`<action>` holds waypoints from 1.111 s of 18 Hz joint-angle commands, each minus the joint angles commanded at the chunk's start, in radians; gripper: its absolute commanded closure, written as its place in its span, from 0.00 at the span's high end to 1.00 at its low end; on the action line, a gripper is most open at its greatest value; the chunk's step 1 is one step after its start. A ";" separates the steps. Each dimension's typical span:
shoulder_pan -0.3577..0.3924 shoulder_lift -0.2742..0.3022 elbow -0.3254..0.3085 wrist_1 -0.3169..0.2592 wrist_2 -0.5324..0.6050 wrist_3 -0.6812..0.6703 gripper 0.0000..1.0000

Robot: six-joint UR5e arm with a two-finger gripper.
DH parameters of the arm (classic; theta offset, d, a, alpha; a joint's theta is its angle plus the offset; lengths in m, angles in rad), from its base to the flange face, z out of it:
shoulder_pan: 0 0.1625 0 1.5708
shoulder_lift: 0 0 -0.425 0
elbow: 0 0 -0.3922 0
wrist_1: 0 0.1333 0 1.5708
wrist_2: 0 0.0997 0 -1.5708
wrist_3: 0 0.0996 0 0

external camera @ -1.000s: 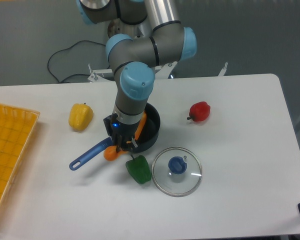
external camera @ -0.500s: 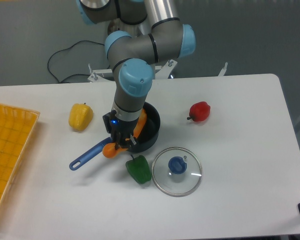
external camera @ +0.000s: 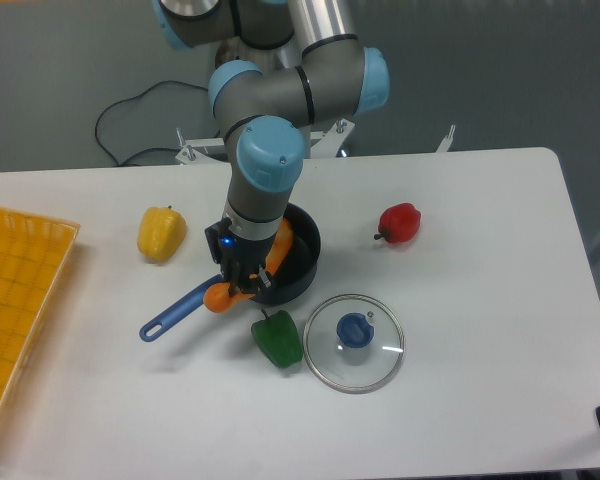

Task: Place the long bread in the pot

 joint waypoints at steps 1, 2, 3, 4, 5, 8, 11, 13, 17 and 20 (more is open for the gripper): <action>0.000 0.000 -0.005 0.000 0.000 0.003 0.18; 0.000 0.000 -0.005 0.000 0.002 0.005 0.18; 0.000 0.002 -0.005 0.000 0.000 0.005 0.18; 0.000 0.002 -0.005 0.000 0.002 0.005 0.18; 0.000 0.002 -0.006 0.000 0.002 0.005 0.18; 0.000 0.005 -0.009 0.000 0.002 0.006 0.19; 0.002 0.006 -0.012 0.000 0.002 0.009 0.21; 0.000 0.005 -0.012 0.000 0.002 0.009 0.23; 0.002 0.005 -0.015 -0.002 0.003 0.035 0.31; 0.000 0.005 -0.020 -0.002 0.018 0.051 0.38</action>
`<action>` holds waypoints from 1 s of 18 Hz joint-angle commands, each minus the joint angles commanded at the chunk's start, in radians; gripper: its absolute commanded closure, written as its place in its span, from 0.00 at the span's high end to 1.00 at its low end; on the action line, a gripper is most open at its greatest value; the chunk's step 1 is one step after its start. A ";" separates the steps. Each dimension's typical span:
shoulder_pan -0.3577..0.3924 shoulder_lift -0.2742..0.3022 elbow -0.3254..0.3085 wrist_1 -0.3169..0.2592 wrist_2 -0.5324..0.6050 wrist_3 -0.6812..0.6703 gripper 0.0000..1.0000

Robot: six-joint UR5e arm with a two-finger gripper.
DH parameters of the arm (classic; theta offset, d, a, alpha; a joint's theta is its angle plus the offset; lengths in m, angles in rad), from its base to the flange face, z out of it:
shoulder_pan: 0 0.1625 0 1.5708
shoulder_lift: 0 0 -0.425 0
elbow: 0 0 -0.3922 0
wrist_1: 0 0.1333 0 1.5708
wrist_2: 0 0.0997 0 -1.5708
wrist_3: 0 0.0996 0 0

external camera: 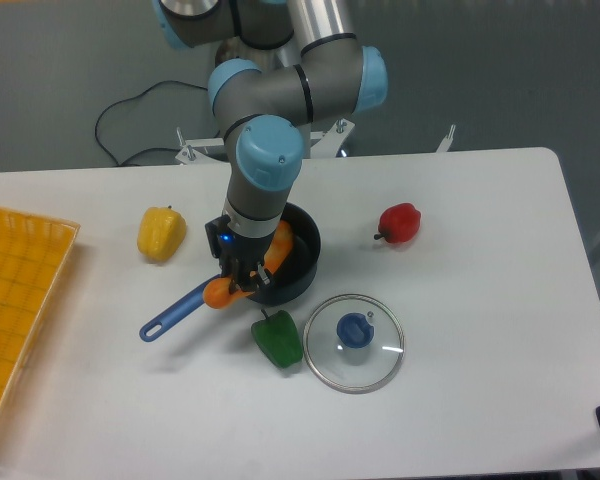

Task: Place the long bread in the pot

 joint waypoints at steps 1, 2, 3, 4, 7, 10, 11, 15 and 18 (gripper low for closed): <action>0.000 0.000 0.002 0.000 0.017 0.000 0.40; -0.002 0.002 0.002 0.000 0.025 0.000 0.42; -0.002 0.002 0.003 0.000 0.025 -0.002 0.45; -0.002 0.002 0.008 0.000 0.023 -0.002 0.56; -0.002 0.000 0.015 0.000 0.025 -0.008 0.90; 0.000 0.000 0.023 0.000 0.025 -0.012 0.94; 0.000 0.000 0.023 0.000 0.025 -0.012 0.95; 0.000 0.000 0.026 0.000 0.025 -0.014 0.99; 0.000 -0.003 0.038 -0.006 0.026 -0.021 1.00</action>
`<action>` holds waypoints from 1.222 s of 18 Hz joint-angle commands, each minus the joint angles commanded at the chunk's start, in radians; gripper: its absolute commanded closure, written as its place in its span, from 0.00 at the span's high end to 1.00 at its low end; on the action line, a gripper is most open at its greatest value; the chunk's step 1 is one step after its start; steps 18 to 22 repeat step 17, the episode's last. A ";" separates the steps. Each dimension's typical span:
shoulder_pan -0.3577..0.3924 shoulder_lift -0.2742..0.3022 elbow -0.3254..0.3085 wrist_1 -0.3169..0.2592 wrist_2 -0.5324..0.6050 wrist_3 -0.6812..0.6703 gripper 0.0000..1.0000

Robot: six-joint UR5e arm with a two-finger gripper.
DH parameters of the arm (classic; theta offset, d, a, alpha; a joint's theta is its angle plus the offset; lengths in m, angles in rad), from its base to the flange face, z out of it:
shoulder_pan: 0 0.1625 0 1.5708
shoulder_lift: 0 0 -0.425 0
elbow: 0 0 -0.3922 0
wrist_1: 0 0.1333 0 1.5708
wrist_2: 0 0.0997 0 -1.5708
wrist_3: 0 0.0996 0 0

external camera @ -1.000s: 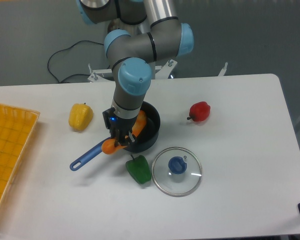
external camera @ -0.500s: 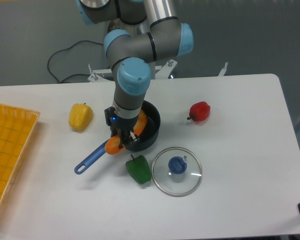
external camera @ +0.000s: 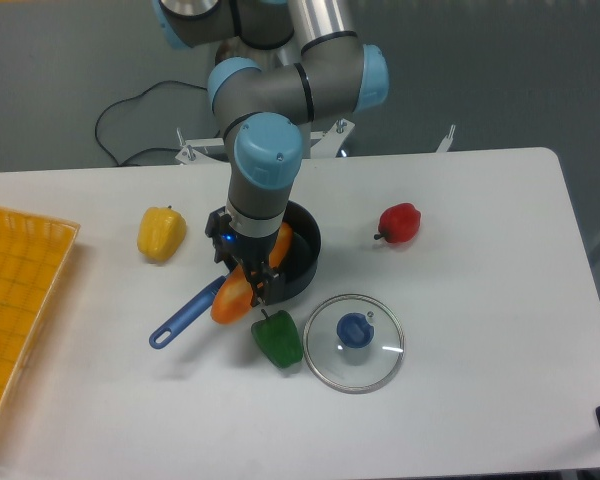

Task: Place the long bread in the pot

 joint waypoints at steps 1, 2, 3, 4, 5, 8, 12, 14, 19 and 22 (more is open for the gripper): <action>0.000 0.000 0.009 0.000 0.000 -0.002 1.00; 0.000 0.000 0.017 0.000 0.000 -0.002 1.00; 0.000 -0.002 0.026 0.000 0.000 -0.002 1.00; -0.002 -0.003 0.038 -0.002 0.002 -0.003 1.00; -0.002 -0.005 0.044 -0.002 0.005 -0.002 1.00; -0.002 0.000 0.060 -0.003 0.058 -0.002 1.00; -0.014 -0.006 0.095 -0.006 0.072 -0.006 1.00; -0.015 -0.006 0.097 -0.005 0.078 -0.006 1.00; -0.014 -0.002 0.106 -0.005 0.077 0.001 1.00; -0.014 -0.002 0.106 -0.005 0.077 0.001 1.00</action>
